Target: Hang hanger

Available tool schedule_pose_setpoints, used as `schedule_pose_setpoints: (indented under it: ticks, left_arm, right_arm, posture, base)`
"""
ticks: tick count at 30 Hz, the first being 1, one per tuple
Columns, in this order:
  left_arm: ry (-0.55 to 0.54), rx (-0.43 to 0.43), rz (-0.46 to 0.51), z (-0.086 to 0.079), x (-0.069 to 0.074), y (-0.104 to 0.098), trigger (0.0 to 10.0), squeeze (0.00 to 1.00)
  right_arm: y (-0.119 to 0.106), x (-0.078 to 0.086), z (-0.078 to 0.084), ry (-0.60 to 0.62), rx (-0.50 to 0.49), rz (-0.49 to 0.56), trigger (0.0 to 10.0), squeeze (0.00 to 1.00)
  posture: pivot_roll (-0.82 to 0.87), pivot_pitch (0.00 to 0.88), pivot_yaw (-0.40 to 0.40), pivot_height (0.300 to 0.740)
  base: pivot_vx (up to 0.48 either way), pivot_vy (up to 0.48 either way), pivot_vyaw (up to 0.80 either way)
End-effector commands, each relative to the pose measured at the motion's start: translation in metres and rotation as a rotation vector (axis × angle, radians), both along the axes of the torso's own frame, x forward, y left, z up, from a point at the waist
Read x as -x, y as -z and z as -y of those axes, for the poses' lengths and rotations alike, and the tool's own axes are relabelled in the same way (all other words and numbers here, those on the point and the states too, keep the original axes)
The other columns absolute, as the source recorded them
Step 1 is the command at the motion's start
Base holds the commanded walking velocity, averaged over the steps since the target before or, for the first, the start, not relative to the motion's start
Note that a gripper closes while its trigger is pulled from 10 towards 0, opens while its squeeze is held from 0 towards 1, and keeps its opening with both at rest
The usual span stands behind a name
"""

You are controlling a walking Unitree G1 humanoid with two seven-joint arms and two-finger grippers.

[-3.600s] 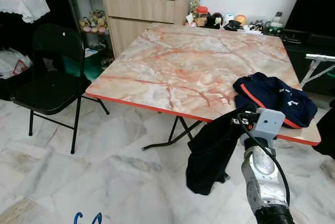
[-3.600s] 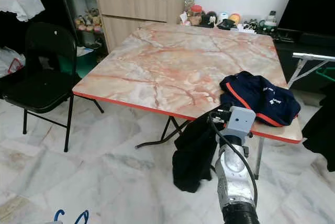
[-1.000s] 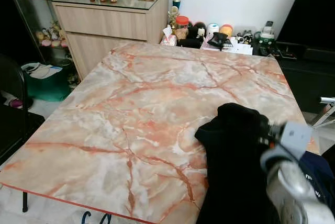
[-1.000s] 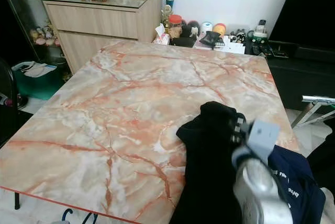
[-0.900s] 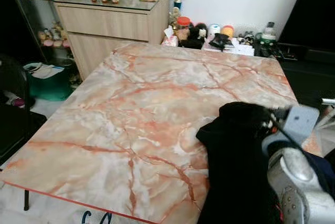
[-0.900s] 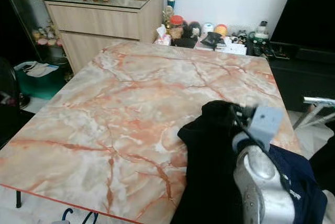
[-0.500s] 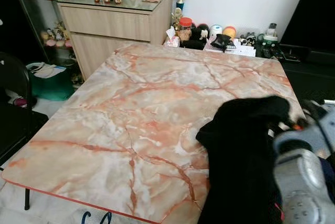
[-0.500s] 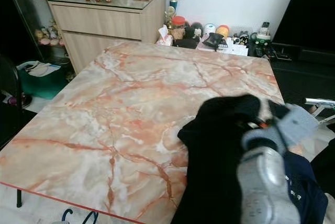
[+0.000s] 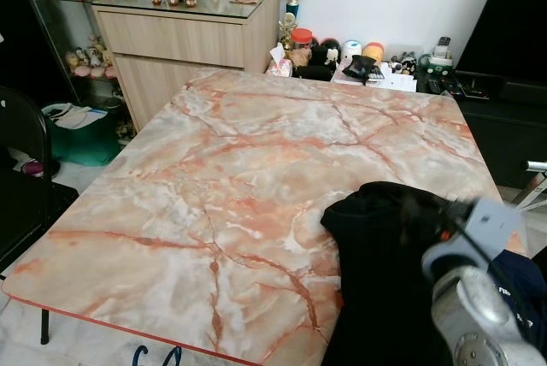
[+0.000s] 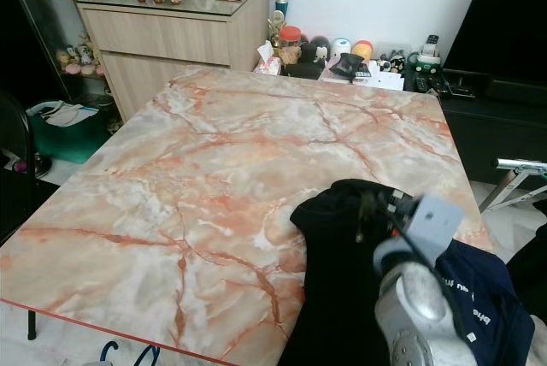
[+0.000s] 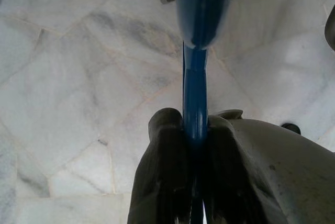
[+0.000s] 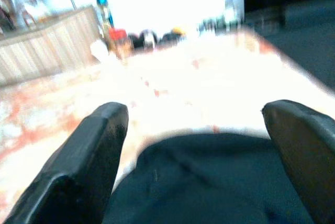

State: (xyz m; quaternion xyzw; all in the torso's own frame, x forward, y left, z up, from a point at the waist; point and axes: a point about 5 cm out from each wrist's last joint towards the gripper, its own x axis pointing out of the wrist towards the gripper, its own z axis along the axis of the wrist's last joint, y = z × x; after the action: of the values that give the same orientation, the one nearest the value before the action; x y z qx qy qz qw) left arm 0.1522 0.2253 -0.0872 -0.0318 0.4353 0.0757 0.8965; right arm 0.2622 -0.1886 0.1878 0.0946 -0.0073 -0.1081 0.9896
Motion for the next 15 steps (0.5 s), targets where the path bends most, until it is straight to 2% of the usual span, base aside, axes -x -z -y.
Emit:
schedule_pose_setpoints:
  ticks: [1,2,6,11,13,15]
  left_arm:
    - [0.011,-0.005,-0.018,0.000,0.003,0.001,10.0,0.00]
    - [0.009,-0.010,-0.013,0.000,0.002,0.001,10.0,0.00]
    - [0.033,-0.030,-0.005,0.000,0.000,0.000,10.0,0.00]
    - [0.056,-0.046,-0.007,-0.001,0.001,0.000,10.0,0.00]
    - [0.058,-0.052,-0.005,-0.001,0.002,0.000,10.0,0.00]
    - [0.045,-0.049,-0.005,-0.001,0.002,0.000,10.0,0.00]
  right_arm:
    - [-0.004,0.002,0.001,0.018,0.055,0.026,10.0,1.00]
    - [-0.006,0.001,0.001,0.034,0.084,0.045,10.0,0.00]
    - [-0.014,-0.003,-0.004,0.015,0.029,0.105,10.0,0.00]
    - [-0.015,-0.006,-0.005,0.011,0.033,0.120,10.0,0.00]
    - [-0.013,-0.007,-0.005,0.013,0.017,0.116,10.0,0.00]
    - [-0.013,-0.008,-0.006,0.008,0.015,0.120,10.0,0.00]
  posture:
    - [-0.02,0.037,-0.013,0.740]
    - [-0.01,0.039,-0.013,0.740]
    - [-0.02,0.042,-0.015,0.740]
    - [-0.01,0.043,-0.019,0.740]
    - [-0.01,0.047,-0.022,0.740]
    - [-0.01,0.047,-0.023,0.740]
  base:
    - [0.000,0.000,0.00]
    - [0.000,0.000,0.00]
    - [0.000,0.000,0.00]
    - [0.000,0.000,0.00]
    - [0.000,-0.463,0.00]
    - [0.000,-0.480,-0.77]
